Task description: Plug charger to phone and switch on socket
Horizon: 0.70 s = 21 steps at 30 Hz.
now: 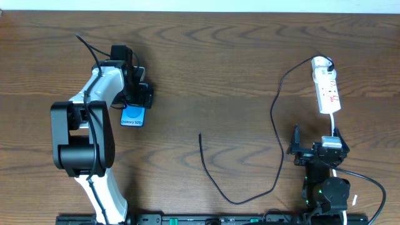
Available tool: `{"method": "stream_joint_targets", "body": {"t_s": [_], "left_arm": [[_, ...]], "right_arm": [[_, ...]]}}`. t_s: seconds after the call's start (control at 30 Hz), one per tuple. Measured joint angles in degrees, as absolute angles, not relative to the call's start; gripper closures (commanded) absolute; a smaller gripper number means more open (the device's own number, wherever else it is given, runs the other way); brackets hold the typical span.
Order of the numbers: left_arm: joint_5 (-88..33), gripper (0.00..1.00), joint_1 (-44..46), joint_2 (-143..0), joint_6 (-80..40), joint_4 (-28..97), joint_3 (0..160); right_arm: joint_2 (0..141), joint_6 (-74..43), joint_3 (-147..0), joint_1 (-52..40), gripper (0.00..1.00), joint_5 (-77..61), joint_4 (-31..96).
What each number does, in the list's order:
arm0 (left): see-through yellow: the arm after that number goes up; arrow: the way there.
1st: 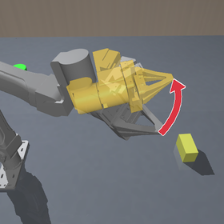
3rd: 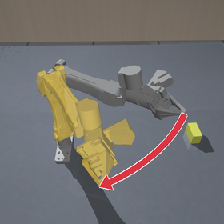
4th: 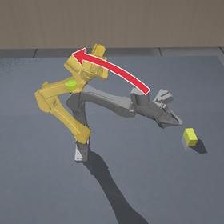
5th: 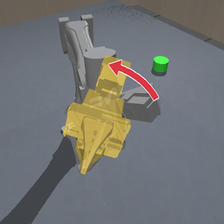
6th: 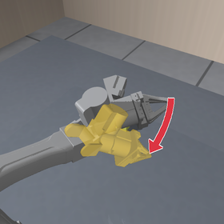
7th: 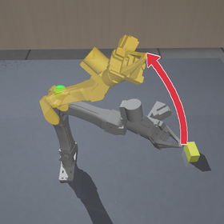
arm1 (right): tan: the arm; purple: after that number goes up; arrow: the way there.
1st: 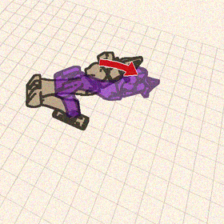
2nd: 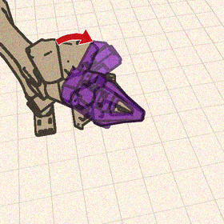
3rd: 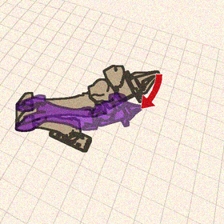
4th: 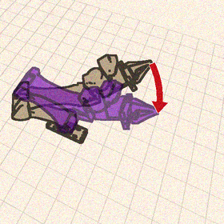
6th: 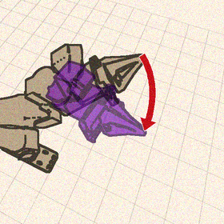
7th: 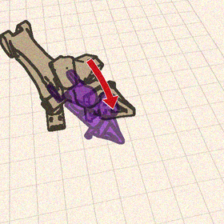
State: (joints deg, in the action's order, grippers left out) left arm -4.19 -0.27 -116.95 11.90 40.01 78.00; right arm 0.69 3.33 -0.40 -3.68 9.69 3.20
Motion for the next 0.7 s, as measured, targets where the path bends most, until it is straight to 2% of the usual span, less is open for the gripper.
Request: {"method": "stream_joint_targets", "body": {"t_s": [0.2, 0.43, 0.7], "left_arm": [[-4.2, 0.04, -0.3, -116.9, 12.1, 40.0, 78.0], [-4.3, 0.10, -0.3, -116.9, 12.1, 40.1, 78.0], [-4.3, 0.12, -0.3, -116.9, 12.1, 40.2, 78.0]], "right_arm": [[0.7, 3.3, -0.4, -3.7, 0.01, 9.7, 3.2], [0.7, 3.3, -0.4, -3.7, 0.01, 9.7, 3.2], [0.7, 3.3, -0.4, -3.7, 0.01, 9.7, 3.2]]}}
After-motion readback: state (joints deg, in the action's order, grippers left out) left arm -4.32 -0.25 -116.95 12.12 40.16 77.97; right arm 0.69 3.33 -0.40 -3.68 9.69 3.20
